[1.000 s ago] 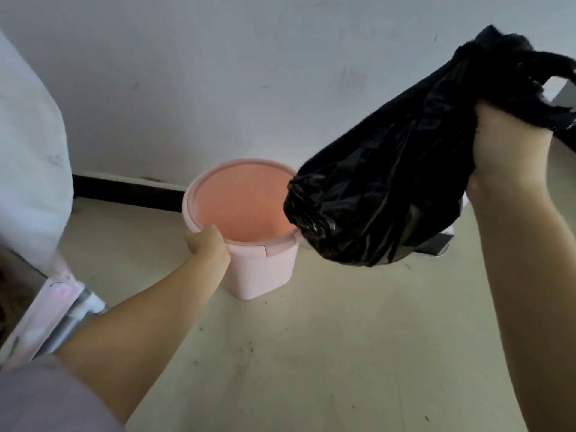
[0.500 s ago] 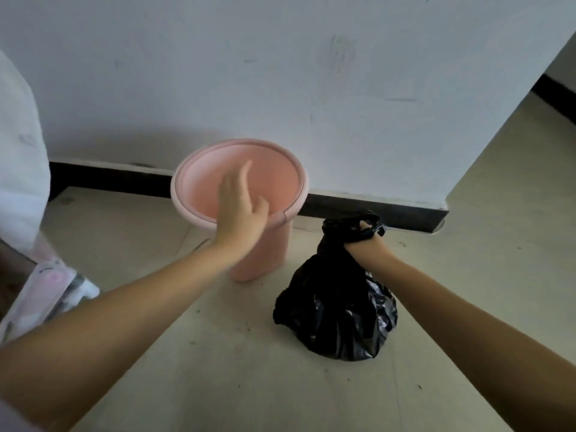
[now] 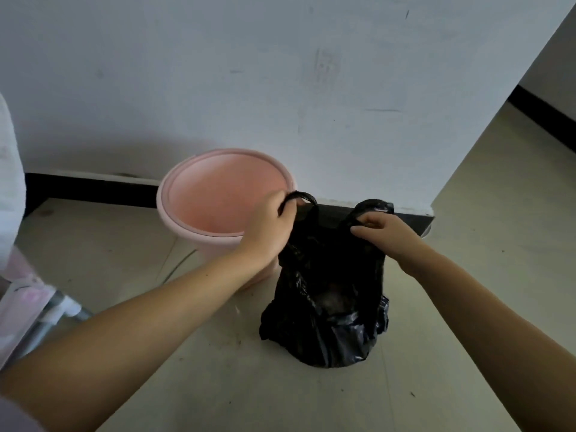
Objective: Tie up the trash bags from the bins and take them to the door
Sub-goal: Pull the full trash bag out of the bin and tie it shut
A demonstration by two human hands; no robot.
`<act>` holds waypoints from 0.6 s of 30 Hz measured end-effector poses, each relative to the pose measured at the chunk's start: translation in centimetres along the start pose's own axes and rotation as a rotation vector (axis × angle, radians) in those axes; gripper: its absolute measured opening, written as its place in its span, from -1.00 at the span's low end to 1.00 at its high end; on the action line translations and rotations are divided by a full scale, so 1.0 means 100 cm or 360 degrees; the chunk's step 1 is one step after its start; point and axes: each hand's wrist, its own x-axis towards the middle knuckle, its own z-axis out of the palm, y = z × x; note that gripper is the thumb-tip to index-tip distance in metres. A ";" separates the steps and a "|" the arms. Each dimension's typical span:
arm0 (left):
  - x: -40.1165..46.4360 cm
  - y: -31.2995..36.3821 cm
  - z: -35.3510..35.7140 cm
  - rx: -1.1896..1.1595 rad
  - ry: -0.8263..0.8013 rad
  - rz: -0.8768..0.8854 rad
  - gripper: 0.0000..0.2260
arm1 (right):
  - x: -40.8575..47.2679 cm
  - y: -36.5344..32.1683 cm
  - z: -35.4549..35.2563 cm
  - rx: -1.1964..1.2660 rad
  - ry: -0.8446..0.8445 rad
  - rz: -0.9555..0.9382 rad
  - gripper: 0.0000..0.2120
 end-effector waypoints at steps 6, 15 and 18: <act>0.013 0.017 -0.029 -0.0226 0.0363 -0.0014 -0.80 | -0.005 -0.040 -0.009 0.0394 0.0207 -0.0328 -0.78; 0.020 0.021 -0.040 -0.0447 0.0451 -0.0196 -0.88 | -0.006 -0.048 -0.060 -0.0514 0.0284 -0.0318 -0.82; 0.017 0.032 -0.041 -0.0440 0.0305 0.0002 -0.80 | -0.011 -0.058 -0.069 0.0096 0.0476 -0.0495 -0.87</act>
